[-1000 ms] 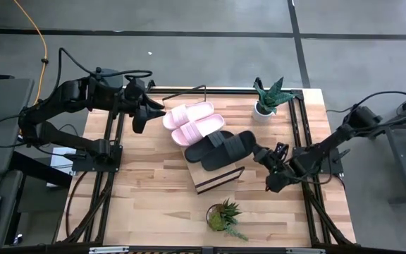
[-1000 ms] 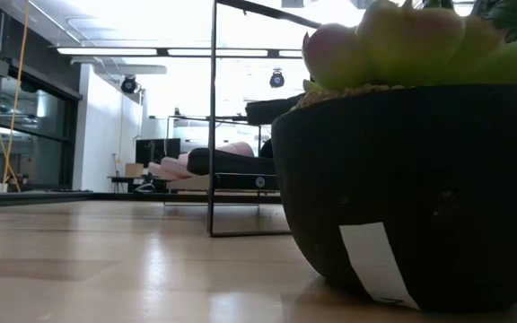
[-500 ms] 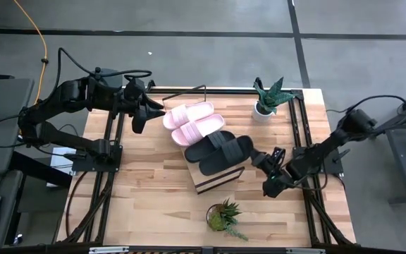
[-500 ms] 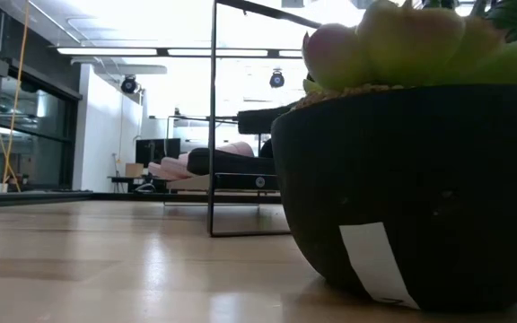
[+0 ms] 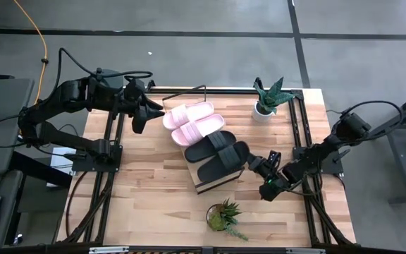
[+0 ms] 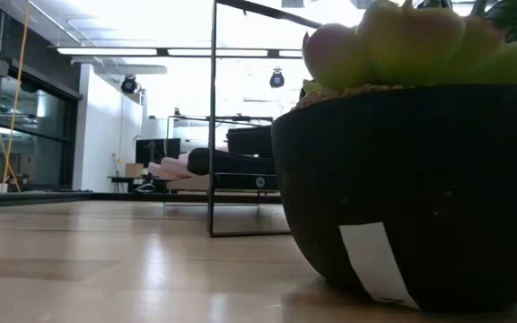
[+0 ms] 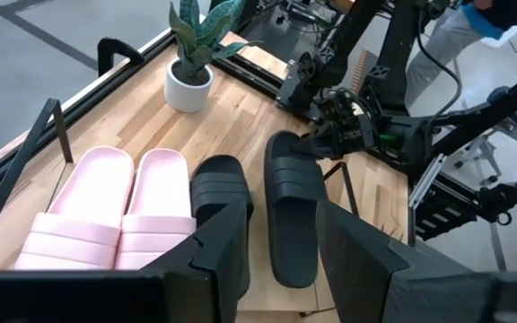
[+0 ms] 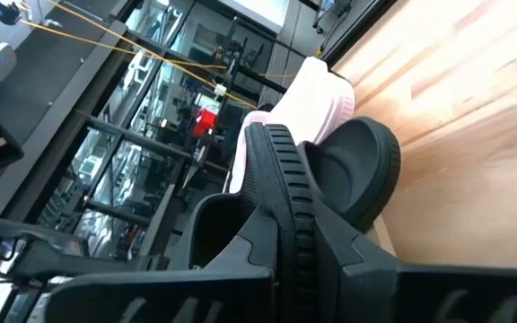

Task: Pick and place slides into the shelf
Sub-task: Put the black slides on the shelf

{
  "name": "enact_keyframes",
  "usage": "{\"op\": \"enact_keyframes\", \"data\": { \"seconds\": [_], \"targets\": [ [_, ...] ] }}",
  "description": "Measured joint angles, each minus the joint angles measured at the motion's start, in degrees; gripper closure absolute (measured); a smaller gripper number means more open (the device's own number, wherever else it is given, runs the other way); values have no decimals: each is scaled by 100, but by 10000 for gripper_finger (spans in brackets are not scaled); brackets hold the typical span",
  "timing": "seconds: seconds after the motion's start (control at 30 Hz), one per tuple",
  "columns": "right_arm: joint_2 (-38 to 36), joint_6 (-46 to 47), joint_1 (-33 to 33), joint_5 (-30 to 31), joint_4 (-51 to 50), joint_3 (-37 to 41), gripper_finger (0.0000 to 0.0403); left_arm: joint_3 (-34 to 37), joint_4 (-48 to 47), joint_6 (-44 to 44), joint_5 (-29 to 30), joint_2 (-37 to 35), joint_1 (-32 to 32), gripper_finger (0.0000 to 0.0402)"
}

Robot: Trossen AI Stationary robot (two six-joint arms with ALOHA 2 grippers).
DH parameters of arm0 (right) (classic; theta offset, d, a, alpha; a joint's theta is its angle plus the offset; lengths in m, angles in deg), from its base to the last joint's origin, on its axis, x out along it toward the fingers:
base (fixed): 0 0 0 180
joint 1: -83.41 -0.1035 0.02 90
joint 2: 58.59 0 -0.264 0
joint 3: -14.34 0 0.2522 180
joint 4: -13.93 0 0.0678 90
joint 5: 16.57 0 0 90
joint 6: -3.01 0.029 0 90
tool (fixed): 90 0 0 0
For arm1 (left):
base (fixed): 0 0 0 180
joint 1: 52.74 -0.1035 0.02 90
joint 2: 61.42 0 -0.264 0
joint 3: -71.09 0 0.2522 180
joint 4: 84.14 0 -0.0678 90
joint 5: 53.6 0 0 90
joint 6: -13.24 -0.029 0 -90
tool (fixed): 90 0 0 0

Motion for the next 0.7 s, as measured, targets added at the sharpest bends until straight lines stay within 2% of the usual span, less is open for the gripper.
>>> {"op": "enact_keyframes", "data": {
  "seconds": [0.7],
  "targets": [
    [11, -155, -15, -148, 18, 0, 391, 0, -12, 27, 71, 0, 0, 275]
  ]
}}
